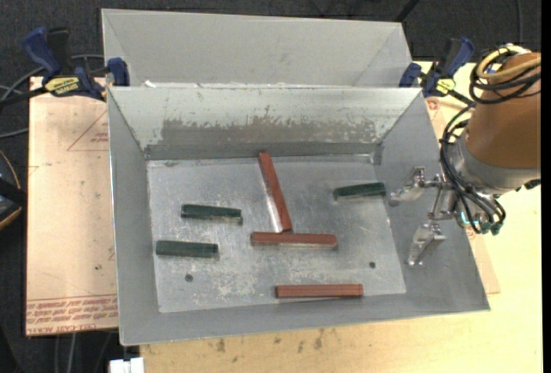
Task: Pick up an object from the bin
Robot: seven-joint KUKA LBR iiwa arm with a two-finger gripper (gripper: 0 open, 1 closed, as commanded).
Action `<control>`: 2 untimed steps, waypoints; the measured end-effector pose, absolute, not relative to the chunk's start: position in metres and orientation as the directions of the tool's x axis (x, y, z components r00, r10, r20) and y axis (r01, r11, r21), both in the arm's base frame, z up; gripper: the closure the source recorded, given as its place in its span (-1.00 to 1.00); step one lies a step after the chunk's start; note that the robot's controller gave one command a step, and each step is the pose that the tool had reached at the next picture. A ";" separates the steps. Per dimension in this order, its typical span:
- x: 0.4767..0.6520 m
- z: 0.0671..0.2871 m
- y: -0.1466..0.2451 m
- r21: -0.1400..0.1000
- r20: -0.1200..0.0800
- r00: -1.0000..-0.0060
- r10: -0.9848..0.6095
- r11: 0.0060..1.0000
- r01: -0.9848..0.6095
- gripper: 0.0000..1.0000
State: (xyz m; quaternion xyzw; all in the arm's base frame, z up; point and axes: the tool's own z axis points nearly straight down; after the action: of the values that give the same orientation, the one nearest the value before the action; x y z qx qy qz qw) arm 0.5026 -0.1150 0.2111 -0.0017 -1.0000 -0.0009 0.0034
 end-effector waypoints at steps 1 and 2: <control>0.504 0.215 -0.114 0.000 -0.001 -1.000 0.000 1.000 0.000 -1.00; 0.524 0.168 -0.100 -0.002 -0.009 -1.000 -0.015 1.000 -0.015 -1.00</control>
Offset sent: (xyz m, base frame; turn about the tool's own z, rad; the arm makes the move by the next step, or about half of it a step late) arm 0.0524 0.0465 -0.1411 -0.0479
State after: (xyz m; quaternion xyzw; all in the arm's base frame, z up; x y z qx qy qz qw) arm 0.5241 -0.0996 0.1680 0.0073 -1.0000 0.0009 -0.0047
